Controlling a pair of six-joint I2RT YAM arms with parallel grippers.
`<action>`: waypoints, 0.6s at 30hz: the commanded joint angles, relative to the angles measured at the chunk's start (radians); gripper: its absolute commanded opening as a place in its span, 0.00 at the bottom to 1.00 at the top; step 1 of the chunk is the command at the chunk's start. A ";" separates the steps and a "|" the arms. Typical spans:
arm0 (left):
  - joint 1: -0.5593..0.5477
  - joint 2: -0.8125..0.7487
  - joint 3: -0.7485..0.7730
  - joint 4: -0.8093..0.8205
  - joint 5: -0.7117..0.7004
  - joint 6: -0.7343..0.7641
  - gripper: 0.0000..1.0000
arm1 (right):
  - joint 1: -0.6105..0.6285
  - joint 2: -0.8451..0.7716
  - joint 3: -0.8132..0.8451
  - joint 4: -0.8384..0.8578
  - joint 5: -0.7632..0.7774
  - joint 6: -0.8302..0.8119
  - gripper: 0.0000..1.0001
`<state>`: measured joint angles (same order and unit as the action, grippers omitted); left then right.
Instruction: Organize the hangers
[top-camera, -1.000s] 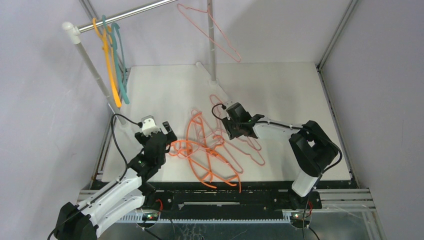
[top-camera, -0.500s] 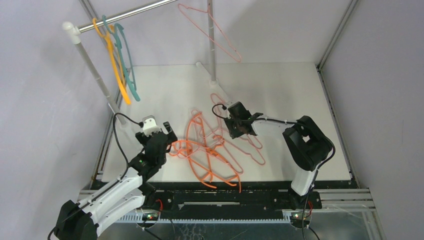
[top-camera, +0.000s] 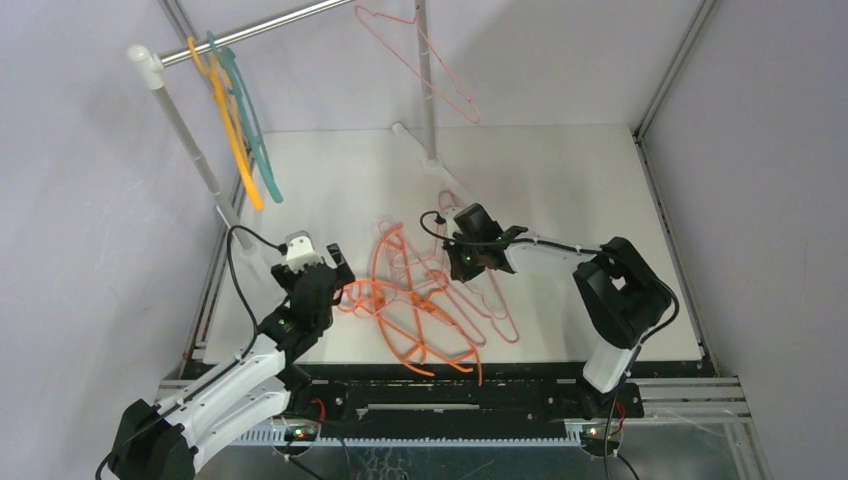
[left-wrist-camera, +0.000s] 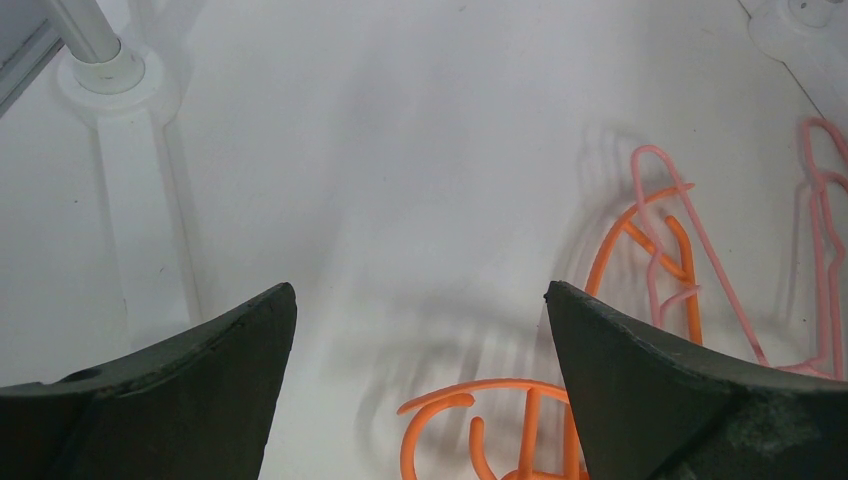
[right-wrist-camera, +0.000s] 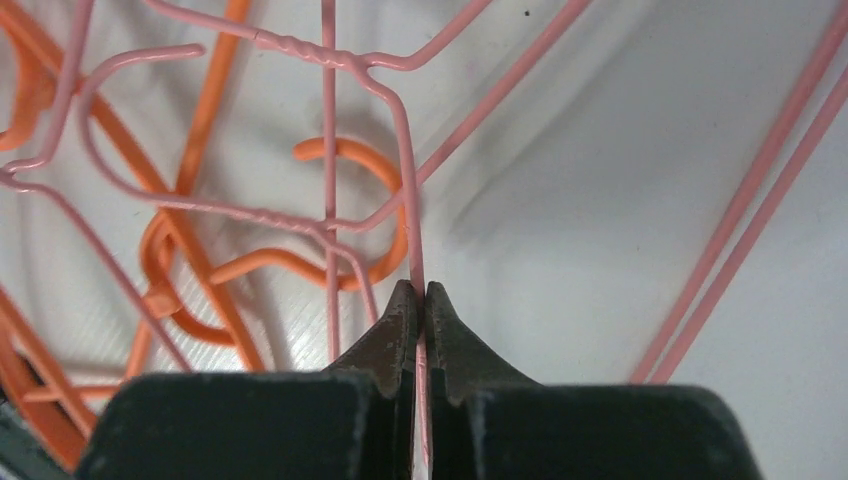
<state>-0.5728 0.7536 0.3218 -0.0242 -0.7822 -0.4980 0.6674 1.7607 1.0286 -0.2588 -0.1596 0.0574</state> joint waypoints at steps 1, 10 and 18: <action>0.005 -0.010 0.024 0.026 -0.014 -0.007 1.00 | 0.002 -0.130 0.011 -0.036 -0.027 0.014 0.00; 0.004 -0.019 0.025 0.024 -0.011 -0.008 1.00 | -0.007 -0.337 0.014 -0.097 -0.117 0.046 0.00; 0.004 -0.023 0.025 0.024 -0.006 -0.011 1.00 | -0.049 -0.460 0.071 0.003 -0.366 0.207 0.00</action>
<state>-0.5728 0.7422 0.3218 -0.0242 -0.7822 -0.4984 0.6285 1.3743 1.0290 -0.3492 -0.3756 0.1501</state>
